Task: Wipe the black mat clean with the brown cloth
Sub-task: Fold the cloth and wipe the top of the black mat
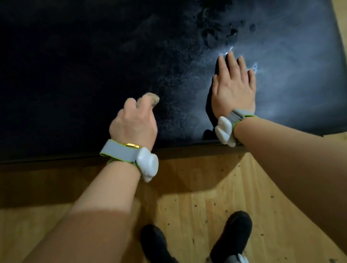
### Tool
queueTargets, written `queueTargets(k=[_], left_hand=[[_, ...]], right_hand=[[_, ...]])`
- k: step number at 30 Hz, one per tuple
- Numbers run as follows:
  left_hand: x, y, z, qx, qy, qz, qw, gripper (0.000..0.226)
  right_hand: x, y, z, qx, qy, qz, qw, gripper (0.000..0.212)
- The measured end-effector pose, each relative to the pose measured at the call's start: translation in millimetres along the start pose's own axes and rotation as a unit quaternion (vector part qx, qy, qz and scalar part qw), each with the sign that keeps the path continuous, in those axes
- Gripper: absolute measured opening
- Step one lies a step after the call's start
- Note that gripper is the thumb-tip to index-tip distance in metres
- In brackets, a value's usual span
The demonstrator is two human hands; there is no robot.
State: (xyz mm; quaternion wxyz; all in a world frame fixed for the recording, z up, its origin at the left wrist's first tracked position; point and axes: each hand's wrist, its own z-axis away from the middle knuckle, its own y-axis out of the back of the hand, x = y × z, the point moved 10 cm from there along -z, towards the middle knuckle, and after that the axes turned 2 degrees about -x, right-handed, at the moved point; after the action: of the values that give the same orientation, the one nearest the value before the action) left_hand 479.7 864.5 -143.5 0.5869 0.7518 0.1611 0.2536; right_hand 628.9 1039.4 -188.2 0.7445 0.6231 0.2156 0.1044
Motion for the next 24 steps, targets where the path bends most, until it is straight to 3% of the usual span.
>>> queueTargets(k=[3, 5, 10, 15, 20, 24], left_hand=[[5, -3, 2, -0.010, 0.021, -0.025, 0.999, 0.014], [1, -4, 1, -0.015, 0.023, -0.032, 0.999, 0.013], [1, -3, -3, -0.048, 0.039, -0.036, 0.997, 0.015], [11, 3, 3, -0.024, 0.110, 0.008, 0.994, 0.013], [120, -11, 2, 0.009, 0.000, 0.048, 0.999, 0.018], [219, -33, 15, -0.024, -0.131, 0.077, 0.988, 0.008]], right_hand=[[8, 9, -4, -0.028, 0.045, -0.048, 0.997, 0.050], [19, 22, -7, -0.006, 0.082, -0.067, 0.994, 0.048], [91, 32, -14, -0.011, 0.057, 0.031, 0.998, 0.047], [92, 22, -8, -0.013, 0.073, 0.036, 0.997, 0.049], [97, 22, -7, -0.002, 0.069, 0.032, 0.997, 0.049], [100, 20, -10, -0.011, 0.070, 0.029, 0.997, 0.049]])
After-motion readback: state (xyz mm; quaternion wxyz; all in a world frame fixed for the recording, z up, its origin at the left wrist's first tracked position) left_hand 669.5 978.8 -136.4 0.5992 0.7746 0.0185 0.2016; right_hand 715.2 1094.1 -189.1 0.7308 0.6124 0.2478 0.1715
